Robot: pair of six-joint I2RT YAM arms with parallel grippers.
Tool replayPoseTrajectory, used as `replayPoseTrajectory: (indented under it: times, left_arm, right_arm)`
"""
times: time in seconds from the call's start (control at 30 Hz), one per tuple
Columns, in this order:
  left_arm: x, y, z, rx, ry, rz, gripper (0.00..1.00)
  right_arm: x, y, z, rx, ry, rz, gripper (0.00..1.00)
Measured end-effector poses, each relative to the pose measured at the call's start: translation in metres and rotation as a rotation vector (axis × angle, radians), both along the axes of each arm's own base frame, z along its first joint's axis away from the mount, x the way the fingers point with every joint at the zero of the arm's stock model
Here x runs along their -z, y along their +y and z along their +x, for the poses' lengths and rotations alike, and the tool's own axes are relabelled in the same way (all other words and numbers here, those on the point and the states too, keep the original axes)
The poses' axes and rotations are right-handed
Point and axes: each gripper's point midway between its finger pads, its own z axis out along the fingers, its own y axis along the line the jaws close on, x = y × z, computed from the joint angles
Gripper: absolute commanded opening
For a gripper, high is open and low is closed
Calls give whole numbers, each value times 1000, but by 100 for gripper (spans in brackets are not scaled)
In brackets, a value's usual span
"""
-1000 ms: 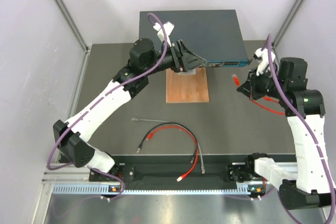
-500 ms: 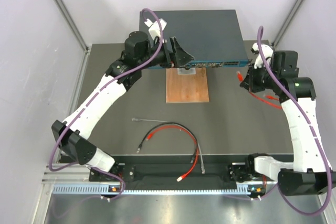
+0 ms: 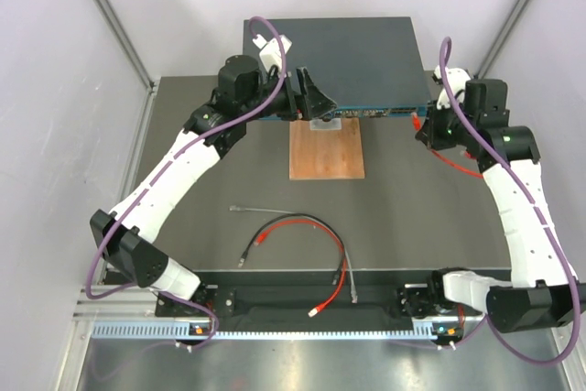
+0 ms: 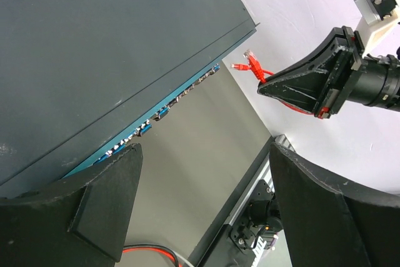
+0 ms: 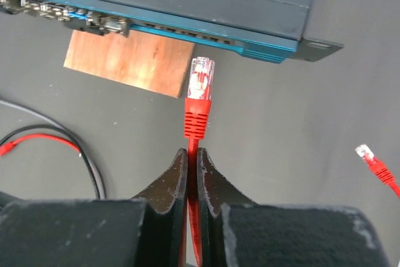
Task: Insert the plug into the switch port
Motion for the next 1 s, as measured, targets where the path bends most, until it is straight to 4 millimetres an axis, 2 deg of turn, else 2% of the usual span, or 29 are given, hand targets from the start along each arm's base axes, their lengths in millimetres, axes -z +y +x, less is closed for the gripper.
replayPoseTrajectory:
  times: [0.63,1.0]
  left_arm:
    - [0,1,1,-4,6,-4,87]
    - [0,2,2,-7,10,-7,87]
  right_arm:
    - [0,-2,12,28,-17,0,0]
    - [8,-1,17,27,10,-2,0]
